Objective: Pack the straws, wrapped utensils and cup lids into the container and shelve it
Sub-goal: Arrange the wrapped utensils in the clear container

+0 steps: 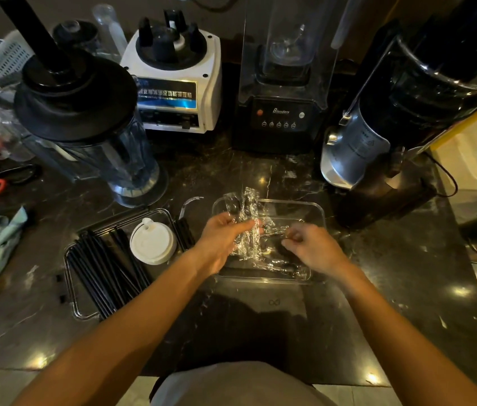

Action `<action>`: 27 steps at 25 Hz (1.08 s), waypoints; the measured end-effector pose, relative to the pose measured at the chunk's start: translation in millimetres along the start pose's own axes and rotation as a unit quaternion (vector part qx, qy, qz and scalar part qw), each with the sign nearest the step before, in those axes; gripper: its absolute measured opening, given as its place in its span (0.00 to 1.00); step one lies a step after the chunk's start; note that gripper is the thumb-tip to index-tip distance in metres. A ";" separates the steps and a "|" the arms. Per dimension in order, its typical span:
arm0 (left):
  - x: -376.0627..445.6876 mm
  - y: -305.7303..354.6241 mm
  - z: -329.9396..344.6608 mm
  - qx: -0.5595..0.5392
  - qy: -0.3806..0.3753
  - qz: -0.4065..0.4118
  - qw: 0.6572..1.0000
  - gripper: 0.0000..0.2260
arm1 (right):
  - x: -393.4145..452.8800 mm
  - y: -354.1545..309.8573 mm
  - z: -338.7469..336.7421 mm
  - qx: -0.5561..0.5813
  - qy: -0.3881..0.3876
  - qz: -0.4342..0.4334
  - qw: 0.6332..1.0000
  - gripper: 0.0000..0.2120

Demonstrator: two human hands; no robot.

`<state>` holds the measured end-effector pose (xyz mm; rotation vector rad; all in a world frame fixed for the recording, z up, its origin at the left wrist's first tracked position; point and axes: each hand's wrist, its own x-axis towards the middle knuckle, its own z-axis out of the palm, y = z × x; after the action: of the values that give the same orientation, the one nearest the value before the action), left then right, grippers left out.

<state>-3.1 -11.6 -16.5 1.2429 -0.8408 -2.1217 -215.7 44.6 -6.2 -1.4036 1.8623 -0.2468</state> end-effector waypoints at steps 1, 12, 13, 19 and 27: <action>3.5 -0.3 -7.0 0.003 -0.002 0.007 1.000 0.51 | 5.0 0.0 0.2 -0.069 -0.001 -0.010 0.998 0.03; 0.3 9.9 -12.2 0.008 0.025 -0.023 0.999 0.17 | 33.0 -4.0 38.8 -0.276 -0.011 -0.015 0.961 0.13; 0.1 9.5 -13.4 0.009 0.029 -0.022 0.999 0.17 | 32.3 -3.6 38.3 -0.273 -0.019 -0.006 0.962 0.09; -5.0 9.3 -9.3 0.024 0.042 -0.008 0.999 0.06 | 22.2 2.6 18.6 -0.010 -0.059 0.023 0.998 0.03; -6.0 7.4 8.7 0.009 0.020 -0.014 1.000 0.10 | -10.3 -3.4 -7.1 0.491 -0.063 0.055 0.867 0.05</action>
<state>-7.3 -10.2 -4.3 1.3102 -0.8316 -2.1084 -217.1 50.3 5.3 -0.5737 1.3426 -0.8772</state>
